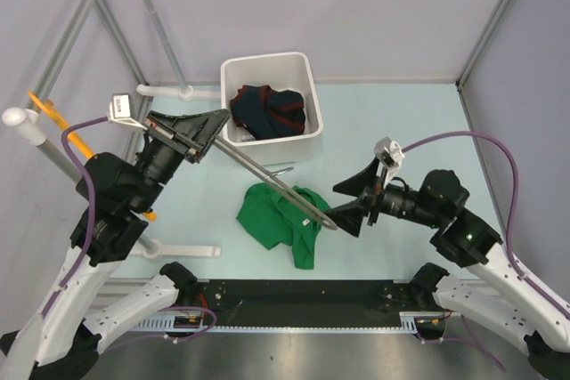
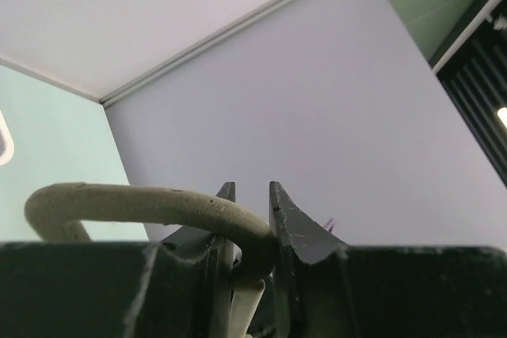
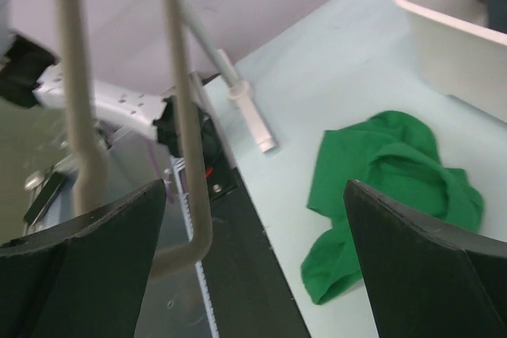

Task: Remove the tank top from the hanger

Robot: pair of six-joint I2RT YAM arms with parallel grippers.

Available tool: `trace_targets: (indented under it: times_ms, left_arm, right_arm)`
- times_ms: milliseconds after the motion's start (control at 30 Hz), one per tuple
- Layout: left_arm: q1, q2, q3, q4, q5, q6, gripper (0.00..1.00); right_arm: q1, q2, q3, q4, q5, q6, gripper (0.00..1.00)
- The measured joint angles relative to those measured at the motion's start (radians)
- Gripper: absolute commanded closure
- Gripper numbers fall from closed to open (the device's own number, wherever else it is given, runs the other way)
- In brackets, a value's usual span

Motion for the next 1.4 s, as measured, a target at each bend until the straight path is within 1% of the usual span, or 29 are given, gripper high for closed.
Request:
trace_targets:
  times_ms: [167,233,300,367,533,733,900,1133,1167,1200,1300,1400]
  left_arm:
    - [0.0,-0.028,-0.003,-0.02,-0.056,-0.05,1.0]
    - [0.0,-0.029,-0.003,-0.025,-0.067,-0.066,1.0]
    - [0.0,-0.028,-0.003,-0.033,-0.077,-0.076,1.0]
    - [0.0,-0.028,-0.003,-0.043,-0.091,-0.084,1.0]
    - [0.0,-0.024,-0.003,-0.048,-0.103,-0.096,1.0]
    - [0.0,-0.022,-0.003,-0.055,-0.117,-0.096,1.0]
    - [0.0,-0.019,-0.003,-0.055,-0.13,-0.095,1.0]
    - [0.0,-0.013,-0.003,-0.056,-0.137,-0.095,1.0]
    - [0.0,-0.013,-0.003,-0.056,-0.138,-0.095,1.0]
    - [0.0,-0.013,-0.003,-0.056,-0.14,-0.095,1.0]
    - [0.0,-0.013,-0.003,-0.056,-0.142,-0.096,1.0]
    - [0.0,-0.015,-0.003,-0.056,-0.145,-0.097,1.0]
  right_arm:
    - [0.06,-0.096,-0.019,0.021,-0.006,-0.019,0.0]
    - [0.066,-0.118,-0.018,0.025,0.025,-0.025,0.0]
    - [0.069,-0.127,-0.001,-0.001,0.092,-0.036,0.0]
    - [0.068,-0.125,0.016,-0.01,0.108,-0.05,0.0]
    - [0.071,-0.088,0.063,-0.002,0.05,-0.058,0.0]
    - [0.076,-0.095,0.065,-0.012,0.078,-0.064,0.0]
    - [0.077,-0.104,0.076,-0.004,0.029,-0.06,0.0]
    - [0.079,-0.097,0.123,-0.047,0.016,-0.072,0.01]
    - [0.079,-0.093,0.125,-0.045,0.013,-0.071,0.02]
    - [0.08,-0.087,0.125,-0.046,0.005,-0.071,0.1]
    - [0.084,-0.057,0.107,-0.021,-0.009,-0.066,0.22]
    - [0.101,-0.022,0.063,0.016,-0.011,-0.046,0.24]
